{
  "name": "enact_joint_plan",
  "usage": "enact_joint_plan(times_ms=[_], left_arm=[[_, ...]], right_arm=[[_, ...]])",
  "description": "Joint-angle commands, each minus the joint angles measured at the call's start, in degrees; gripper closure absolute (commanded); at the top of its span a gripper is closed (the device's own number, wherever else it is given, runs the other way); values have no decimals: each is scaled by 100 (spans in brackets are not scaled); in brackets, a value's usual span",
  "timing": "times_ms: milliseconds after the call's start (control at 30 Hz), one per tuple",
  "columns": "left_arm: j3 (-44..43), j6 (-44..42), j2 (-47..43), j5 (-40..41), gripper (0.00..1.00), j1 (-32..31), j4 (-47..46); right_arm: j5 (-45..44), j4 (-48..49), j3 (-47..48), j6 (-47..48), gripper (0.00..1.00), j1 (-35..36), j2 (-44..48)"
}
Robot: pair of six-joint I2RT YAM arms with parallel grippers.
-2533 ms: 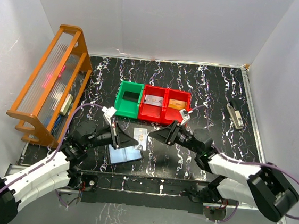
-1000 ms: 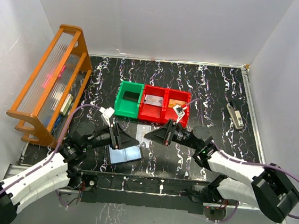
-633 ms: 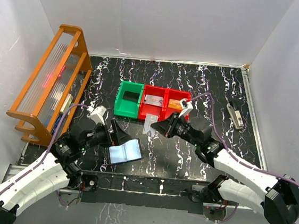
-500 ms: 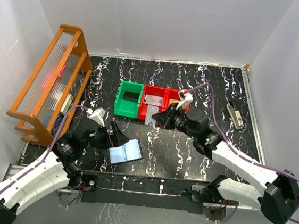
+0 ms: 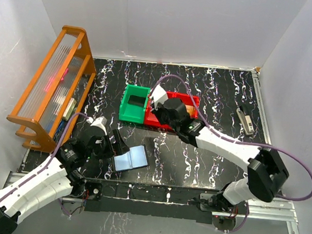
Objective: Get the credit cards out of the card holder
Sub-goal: Place the credit card in the storage box.
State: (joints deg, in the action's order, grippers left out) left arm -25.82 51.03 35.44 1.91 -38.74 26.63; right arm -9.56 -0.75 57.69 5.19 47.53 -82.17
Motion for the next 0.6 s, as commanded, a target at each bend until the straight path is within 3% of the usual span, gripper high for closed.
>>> enact_joint_plan(times_ms=[0, 233, 567], left_arm=[[-193, -92, 127, -197, 1, -11, 119], [-279, -209, 137, -168, 1, -11, 265], [-301, 141, -346, 153, 1, -11, 630]], right_arm=[[-474, 490, 358, 1904, 100, 64, -282], [-512, -356, 1308, 2696, 100, -64, -1331], [-938, -350, 1906, 3256, 100, -283, -2312]])
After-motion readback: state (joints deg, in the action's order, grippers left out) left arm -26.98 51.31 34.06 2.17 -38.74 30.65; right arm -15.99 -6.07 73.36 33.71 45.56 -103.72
